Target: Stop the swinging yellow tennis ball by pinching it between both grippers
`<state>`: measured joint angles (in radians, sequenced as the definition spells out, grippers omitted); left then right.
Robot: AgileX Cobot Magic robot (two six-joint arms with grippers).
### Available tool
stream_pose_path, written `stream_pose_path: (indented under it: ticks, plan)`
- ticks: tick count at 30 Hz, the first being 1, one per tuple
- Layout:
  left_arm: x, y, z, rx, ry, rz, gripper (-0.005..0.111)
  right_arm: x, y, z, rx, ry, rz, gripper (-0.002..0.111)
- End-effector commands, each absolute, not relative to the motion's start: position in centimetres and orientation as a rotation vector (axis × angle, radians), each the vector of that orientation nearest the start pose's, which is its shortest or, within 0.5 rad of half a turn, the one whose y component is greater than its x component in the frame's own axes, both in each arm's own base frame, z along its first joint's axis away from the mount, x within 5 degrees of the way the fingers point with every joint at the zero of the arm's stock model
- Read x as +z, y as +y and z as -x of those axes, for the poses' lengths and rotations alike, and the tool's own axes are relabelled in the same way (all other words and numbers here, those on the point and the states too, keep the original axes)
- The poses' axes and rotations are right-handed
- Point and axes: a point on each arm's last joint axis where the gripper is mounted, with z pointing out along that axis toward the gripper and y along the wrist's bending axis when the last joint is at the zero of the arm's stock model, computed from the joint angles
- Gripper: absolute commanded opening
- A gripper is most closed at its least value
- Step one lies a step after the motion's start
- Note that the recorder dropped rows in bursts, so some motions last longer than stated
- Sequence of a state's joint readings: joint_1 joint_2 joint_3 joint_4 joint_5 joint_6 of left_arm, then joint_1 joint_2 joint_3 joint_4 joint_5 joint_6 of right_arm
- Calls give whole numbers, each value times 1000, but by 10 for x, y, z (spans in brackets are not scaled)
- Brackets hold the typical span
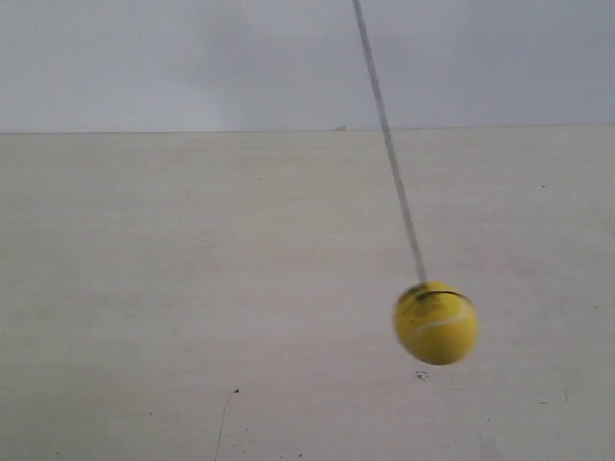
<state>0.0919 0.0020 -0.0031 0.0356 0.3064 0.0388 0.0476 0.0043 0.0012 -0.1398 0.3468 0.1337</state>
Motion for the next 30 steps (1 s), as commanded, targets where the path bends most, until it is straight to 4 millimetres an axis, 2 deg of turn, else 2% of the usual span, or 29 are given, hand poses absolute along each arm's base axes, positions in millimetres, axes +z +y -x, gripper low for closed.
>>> stream_pose_path:
  ticks: [1,8,12,16,23,30]
  plan:
    - [186,6,-54,133,1781,8,5,183,-2,-54,-12,1814,4,0]
    - [187,6,-54,133,1770,7,5,186,-2,-54,-37,1780,37,0]
    - [198,5,-56,133,1652,6,5,198,0,-56,-10,1652,38,0]
    - [209,5,-56,29,1531,97,5,209,2,-56,103,1527,-42,0]
    - [215,5,-56,-116,1443,231,5,230,3,-53,171,1293,-61,0]
    - [225,6,-54,-192,1327,289,5,242,4,-49,219,1152,-70,0]
